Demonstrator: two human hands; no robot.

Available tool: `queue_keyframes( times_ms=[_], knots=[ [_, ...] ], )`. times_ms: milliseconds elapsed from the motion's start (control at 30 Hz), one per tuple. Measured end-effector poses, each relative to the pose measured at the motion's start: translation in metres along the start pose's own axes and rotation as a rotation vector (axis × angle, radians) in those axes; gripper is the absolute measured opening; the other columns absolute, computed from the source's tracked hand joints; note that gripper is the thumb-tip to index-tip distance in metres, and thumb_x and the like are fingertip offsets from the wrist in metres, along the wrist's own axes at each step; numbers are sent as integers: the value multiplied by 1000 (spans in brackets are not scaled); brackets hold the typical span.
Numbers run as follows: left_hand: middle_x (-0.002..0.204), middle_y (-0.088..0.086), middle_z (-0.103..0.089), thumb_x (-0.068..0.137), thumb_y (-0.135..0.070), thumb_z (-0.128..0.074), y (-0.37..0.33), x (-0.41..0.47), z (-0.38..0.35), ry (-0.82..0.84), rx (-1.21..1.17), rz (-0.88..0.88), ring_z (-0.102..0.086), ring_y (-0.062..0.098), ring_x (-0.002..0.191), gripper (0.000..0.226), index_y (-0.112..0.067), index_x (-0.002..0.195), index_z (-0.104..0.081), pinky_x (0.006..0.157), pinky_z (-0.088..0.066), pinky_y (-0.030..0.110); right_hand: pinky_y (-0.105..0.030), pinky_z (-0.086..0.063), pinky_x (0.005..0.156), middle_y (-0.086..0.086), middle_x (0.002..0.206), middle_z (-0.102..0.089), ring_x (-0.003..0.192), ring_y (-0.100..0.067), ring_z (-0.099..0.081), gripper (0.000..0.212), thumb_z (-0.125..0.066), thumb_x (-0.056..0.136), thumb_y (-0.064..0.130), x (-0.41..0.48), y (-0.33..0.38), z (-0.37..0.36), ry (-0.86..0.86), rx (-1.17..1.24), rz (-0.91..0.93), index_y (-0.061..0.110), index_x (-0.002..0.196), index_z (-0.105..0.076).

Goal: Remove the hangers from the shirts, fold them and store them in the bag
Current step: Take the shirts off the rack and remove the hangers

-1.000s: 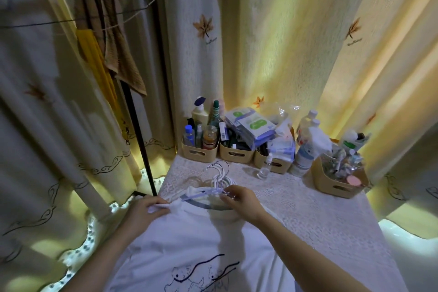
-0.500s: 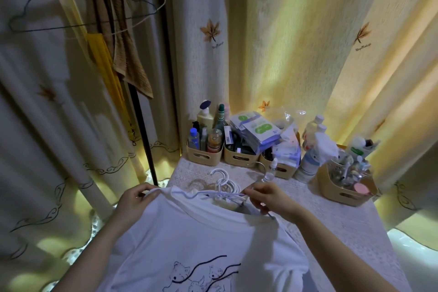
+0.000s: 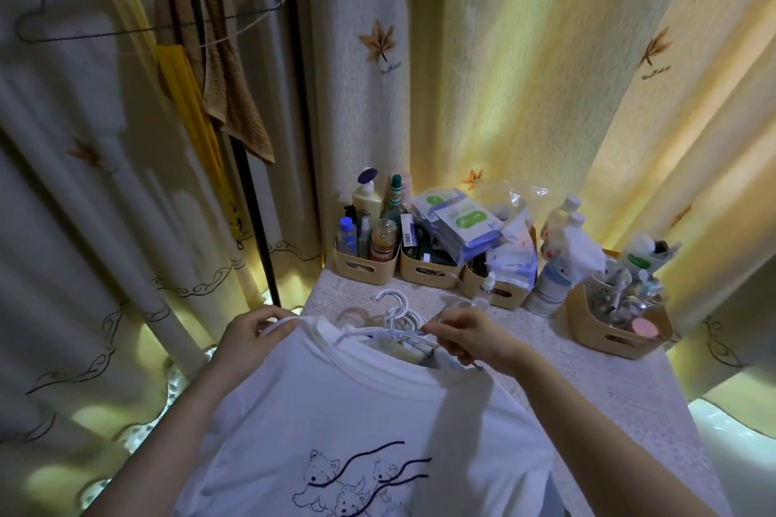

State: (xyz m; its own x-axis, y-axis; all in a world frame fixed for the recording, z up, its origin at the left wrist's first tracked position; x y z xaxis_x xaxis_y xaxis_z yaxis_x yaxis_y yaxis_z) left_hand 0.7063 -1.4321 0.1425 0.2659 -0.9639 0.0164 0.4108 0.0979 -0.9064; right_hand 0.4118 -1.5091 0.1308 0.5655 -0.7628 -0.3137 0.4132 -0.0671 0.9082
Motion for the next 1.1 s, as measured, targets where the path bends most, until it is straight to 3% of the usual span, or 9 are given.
queue_keyframes(
  times_ms=[67,200,300,433,500,667,833,1033,1100],
  knots=[
    [88,-4,-71,84,-12,-70,-13,0,-15,77,57,-59,-64,6,82,7,-18,81,-74,74,-46,17,-18,-36,42,2,55,-48,43,-7,-40,19,-62,91,25,6,13,-24,41,-109,39,11,81,-71],
    [86,-6,-70,87,-14,-66,-28,-3,-59,260,144,-94,-63,5,85,12,-23,81,-71,79,-46,22,-15,-34,40,3,52,-52,40,-5,-41,20,-63,90,21,30,45,-70,36,-198,173,4,85,-71],
    [95,-6,-68,93,-23,-59,-22,-6,-72,339,122,-55,-62,11,95,9,-24,93,-68,87,-46,31,-15,-38,39,6,51,-56,39,-4,-48,22,-64,89,24,39,50,-79,55,-221,182,4,82,-70],
    [105,-26,-66,85,-27,-69,-18,-17,-84,422,88,-41,-56,-11,102,15,-38,95,-70,84,-40,3,-20,-52,57,3,68,-67,62,-13,-63,14,-68,87,25,29,29,-71,201,-135,118,12,89,-71],
    [98,-27,-68,85,-23,-70,-20,-16,-85,399,92,-78,-59,-12,97,15,-38,88,-70,80,-40,2,-17,-51,66,1,74,-69,67,-8,-64,17,-70,85,24,24,9,-55,225,-209,67,8,91,-70],
    [87,-9,-63,90,-26,-63,-13,-2,-70,286,177,-99,-60,11,89,11,-26,80,-62,83,-45,34,-11,-40,67,6,76,-62,65,1,-50,19,-73,83,27,-3,-38,1,136,-551,53,10,91,-73],
    [83,-9,-62,92,-28,-60,-2,5,-60,232,219,-61,-58,11,85,14,-30,78,-59,75,-42,28,-11,-42,62,4,71,-61,60,4,-52,19,-82,71,16,-39,-56,40,-110,-205,70,12,71,-63],
    [86,-4,-64,92,-21,-60,1,5,-58,150,142,-12,-59,11,86,10,-21,82,-61,76,-40,22,-22,-45,69,-1,80,-64,70,-5,-56,23,-84,68,8,-69,-85,17,-11,-196,30,20,66,-65],
    [86,-2,-63,92,-17,-61,-7,7,-54,93,60,-18,-55,11,81,8,-18,83,-62,72,-38,18,-25,-48,72,-6,92,-63,79,-6,-61,20,-83,68,8,-70,-81,21,-80,-176,54,19,66,-66]
  ],
)
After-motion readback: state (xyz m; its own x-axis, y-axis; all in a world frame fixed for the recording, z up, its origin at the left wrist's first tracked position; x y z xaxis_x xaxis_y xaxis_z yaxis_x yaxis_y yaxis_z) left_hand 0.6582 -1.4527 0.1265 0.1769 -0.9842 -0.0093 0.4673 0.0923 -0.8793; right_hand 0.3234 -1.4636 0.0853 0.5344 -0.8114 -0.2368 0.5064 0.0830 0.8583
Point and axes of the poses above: each hand's wrist, its own x-axis towards the middle knuckle, its own z-axis out of the back of the hand, y = z × x, the point moved 10 cm from there along x, towards the middle knuckle
